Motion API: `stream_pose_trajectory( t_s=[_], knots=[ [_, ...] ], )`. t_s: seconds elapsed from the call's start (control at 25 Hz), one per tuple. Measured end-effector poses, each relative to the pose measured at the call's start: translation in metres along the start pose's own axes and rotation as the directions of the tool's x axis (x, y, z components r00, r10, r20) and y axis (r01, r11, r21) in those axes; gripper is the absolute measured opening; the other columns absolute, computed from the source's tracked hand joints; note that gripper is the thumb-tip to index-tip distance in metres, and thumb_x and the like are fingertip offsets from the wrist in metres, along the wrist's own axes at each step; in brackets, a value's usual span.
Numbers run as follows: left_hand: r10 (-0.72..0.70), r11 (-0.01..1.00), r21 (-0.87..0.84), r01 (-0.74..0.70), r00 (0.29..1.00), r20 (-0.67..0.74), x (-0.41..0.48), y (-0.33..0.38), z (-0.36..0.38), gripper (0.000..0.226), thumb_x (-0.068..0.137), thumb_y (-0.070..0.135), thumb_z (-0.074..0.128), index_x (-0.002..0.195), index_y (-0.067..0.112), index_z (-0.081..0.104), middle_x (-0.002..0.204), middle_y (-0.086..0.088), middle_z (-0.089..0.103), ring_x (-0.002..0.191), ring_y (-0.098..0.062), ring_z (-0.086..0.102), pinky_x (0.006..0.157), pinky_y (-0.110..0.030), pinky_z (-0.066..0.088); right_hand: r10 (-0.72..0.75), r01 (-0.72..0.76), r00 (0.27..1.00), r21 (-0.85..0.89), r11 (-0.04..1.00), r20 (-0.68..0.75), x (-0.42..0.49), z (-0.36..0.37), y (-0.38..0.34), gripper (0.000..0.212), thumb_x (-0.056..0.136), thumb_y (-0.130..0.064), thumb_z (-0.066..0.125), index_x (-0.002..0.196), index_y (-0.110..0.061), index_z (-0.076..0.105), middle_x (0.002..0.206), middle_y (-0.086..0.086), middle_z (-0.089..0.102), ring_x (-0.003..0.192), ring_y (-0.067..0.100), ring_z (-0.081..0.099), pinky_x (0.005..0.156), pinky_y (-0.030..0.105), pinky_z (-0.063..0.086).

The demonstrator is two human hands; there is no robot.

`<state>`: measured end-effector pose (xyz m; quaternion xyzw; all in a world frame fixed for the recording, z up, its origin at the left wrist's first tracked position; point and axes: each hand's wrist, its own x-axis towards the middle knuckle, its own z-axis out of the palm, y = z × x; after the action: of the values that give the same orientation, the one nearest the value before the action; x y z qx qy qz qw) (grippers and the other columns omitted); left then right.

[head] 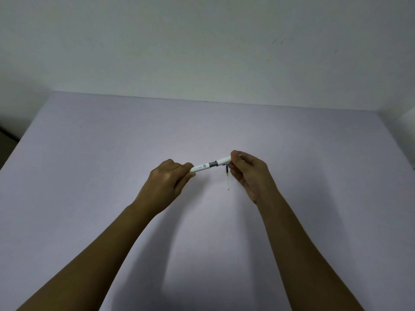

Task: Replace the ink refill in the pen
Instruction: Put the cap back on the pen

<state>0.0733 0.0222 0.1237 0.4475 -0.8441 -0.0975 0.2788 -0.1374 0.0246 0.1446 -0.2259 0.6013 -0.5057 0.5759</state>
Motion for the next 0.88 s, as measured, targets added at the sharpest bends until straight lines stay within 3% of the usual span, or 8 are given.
stream_pose_trajectory(
  t_s=[0.24, 0.36, 0.52, 0.6, 0.68, 0.76, 0.88],
  knots=[
    [-0.027, 0.999, 0.041, 0.028, 0.999, -0.022, 0.001, 0.005, 0.004, 0.034, 0.090, 0.030, 0.043, 0.083, 0.008, 0.068, 0.051, -0.002, 0.052, 0.052, -0.022, 0.045, 0.044, -0.025, 0.032, -0.027, 0.029, 0.999, -0.048, 0.998, 0.041, -0.001, 0.011, 0.004, 0.004, 0.083, -0.020, 0.067, 0.081, -0.018, 0.070, 0.076, 0.001, 0.066, 0.065, 0.004, 0.065, 0.064, 0.013, 0.054],
    [-0.065, 0.993, 0.102, 0.059, 0.996, 0.064, 0.004, 0.005, 0.013, 0.032, 0.090, 0.031, 0.046, 0.076, 0.011, 0.066, 0.049, -0.001, 0.050, 0.052, -0.021, 0.044, 0.040, -0.026, 0.034, -0.072, 0.077, 0.996, -0.120, 0.990, 0.050, 0.008, 0.010, 0.005, 0.006, 0.085, -0.022, 0.066, 0.081, -0.018, 0.069, 0.076, 0.002, 0.064, 0.071, 0.008, 0.063, 0.067, 0.014, 0.054],
    [-0.248, 0.968, 0.085, 0.237, 0.954, 0.170, 0.004, 0.003, 0.047, 0.025, 0.085, 0.024, 0.066, 0.067, 0.007, 0.067, 0.057, -0.001, 0.046, 0.053, -0.021, 0.044, 0.043, -0.020, 0.020, -0.140, 0.143, 0.990, -0.293, 0.945, 0.033, 0.037, 0.002, 0.029, 0.018, 0.094, -0.027, 0.048, 0.094, -0.021, 0.065, 0.091, 0.004, 0.069, 0.090, 0.016, 0.067, 0.086, 0.032, 0.053],
    [-0.442, 0.896, 0.084, 0.436, 0.863, 0.243, 0.000, 0.004, 0.072, 0.034, 0.090, 0.029, 0.059, 0.062, 0.008, 0.059, 0.054, 0.003, 0.036, 0.051, -0.017, 0.037, 0.044, -0.022, 0.016, -0.199, 0.148, 0.979, -0.540, 0.828, -0.037, 0.047, -0.012, 0.056, 0.031, 0.099, -0.025, 0.035, 0.116, -0.013, 0.059, 0.117, 0.010, 0.065, 0.114, 0.023, 0.059, 0.098, 0.029, 0.041],
    [-0.564, 0.824, 0.106, 0.557, 0.783, 0.263, -0.004, 0.005, 0.098, 0.038, 0.092, 0.031, 0.055, 0.061, 0.010, 0.053, 0.050, 0.004, 0.031, 0.049, -0.014, 0.033, 0.047, -0.027, 0.021, -0.259, 0.158, 0.966, -0.720, 0.676, -0.030, 0.049, -0.031, 0.090, 0.041, 0.100, -0.021, 0.030, 0.136, -0.005, 0.042, 0.144, 0.012, 0.045, 0.135, 0.023, 0.038, 0.108, 0.022, 0.024],
    [-0.622, 0.778, 0.095, 0.621, 0.741, 0.252, 0.000, 0.008, 0.119, 0.036, 0.094, 0.030, 0.053, 0.069, 0.004, 0.061, 0.054, -0.001, 0.046, 0.054, -0.018, 0.044, 0.053, -0.028, 0.030, -0.253, 0.157, 0.967, -0.829, 0.537, 0.019, 0.048, -0.048, 0.125, 0.049, 0.099, -0.025, 0.025, 0.143, -0.002, 0.028, 0.154, 0.013, 0.028, 0.144, 0.022, 0.022, 0.115, 0.028, 0.012],
    [-0.662, 0.744, 0.075, 0.664, 0.718, 0.214, 0.010, 0.013, 0.142, 0.033, 0.096, 0.026, 0.049, 0.088, 0.000, 0.067, 0.080, -0.014, 0.064, 0.065, -0.023, 0.053, 0.057, -0.028, 0.033, -0.290, 0.156, 0.953, -0.958, 0.239, 0.083, 0.045, -0.063, 0.164, 0.061, 0.092, -0.034, 0.014, 0.143, -0.002, 0.025, 0.154, 0.014, 0.026, 0.144, 0.026, 0.022, 0.114, 0.034, 0.011]
  ],
)
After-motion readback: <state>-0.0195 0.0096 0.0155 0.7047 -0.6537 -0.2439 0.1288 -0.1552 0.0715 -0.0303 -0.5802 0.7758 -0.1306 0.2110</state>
